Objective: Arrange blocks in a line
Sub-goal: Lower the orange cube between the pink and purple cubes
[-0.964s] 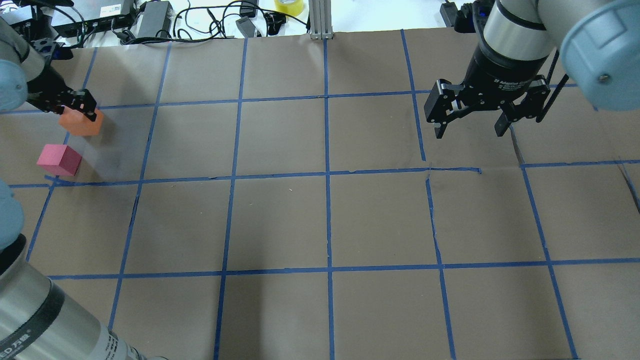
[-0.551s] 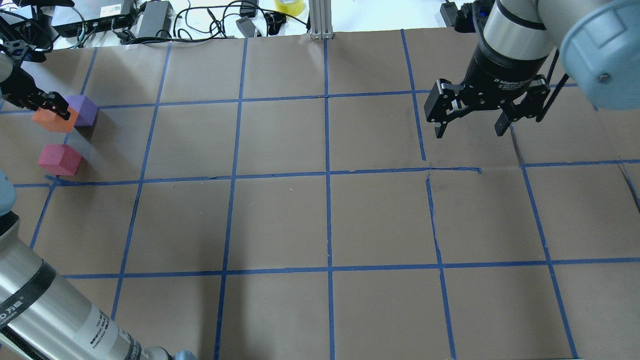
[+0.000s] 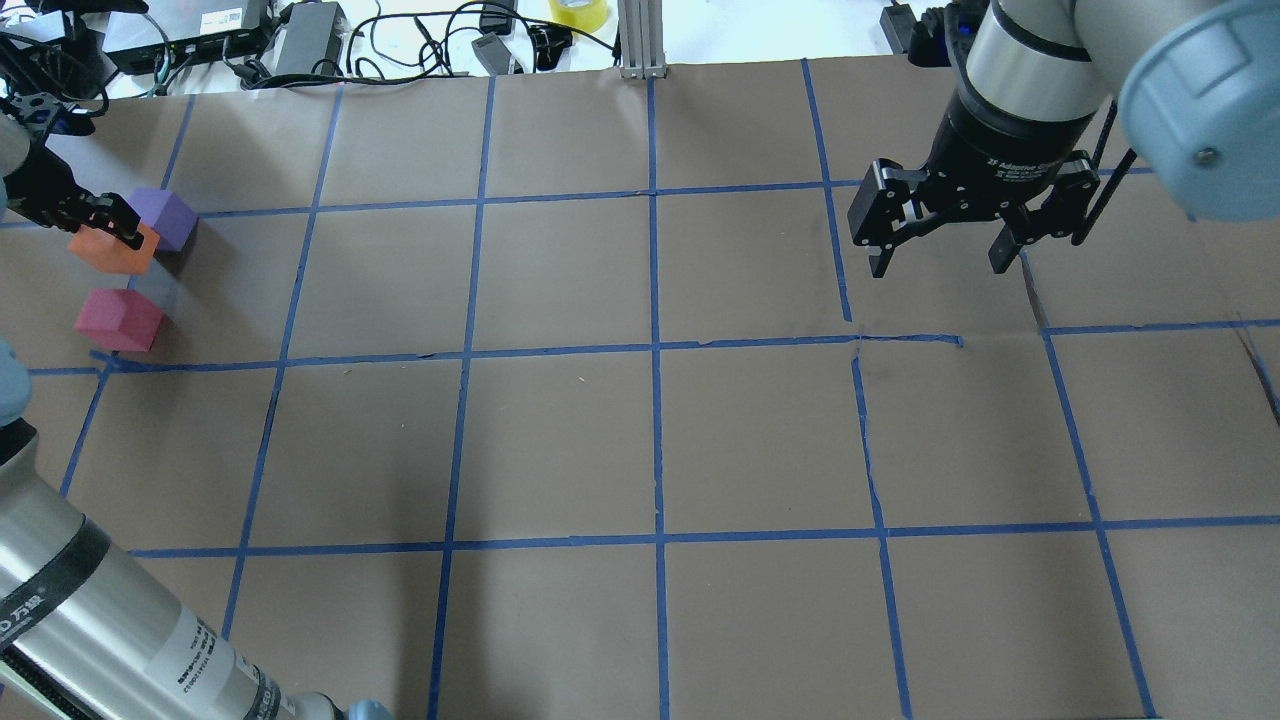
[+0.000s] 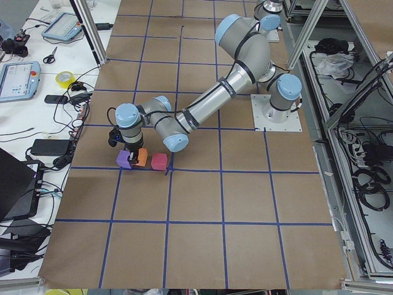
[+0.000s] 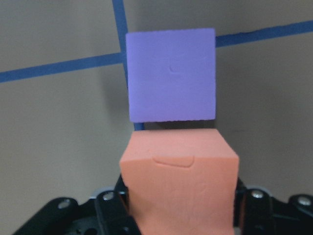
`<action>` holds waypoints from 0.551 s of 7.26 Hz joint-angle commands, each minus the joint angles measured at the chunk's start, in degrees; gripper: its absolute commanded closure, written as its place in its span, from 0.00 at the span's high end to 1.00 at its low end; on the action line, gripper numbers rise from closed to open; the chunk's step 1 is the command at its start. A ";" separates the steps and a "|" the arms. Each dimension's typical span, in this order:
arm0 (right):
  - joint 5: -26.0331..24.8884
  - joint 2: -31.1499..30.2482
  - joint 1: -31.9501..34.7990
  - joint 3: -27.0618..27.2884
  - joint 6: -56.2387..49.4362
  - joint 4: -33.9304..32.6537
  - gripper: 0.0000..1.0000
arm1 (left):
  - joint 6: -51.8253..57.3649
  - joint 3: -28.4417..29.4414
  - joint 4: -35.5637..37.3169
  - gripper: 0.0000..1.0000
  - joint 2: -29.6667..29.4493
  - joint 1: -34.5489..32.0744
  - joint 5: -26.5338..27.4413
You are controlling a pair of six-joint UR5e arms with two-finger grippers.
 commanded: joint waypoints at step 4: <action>0.00 -0.03 0.00 0.00 0.00 0.00 1.00 | -0.32 -2.27 0.00 0.13 -0.88 0.03 0.13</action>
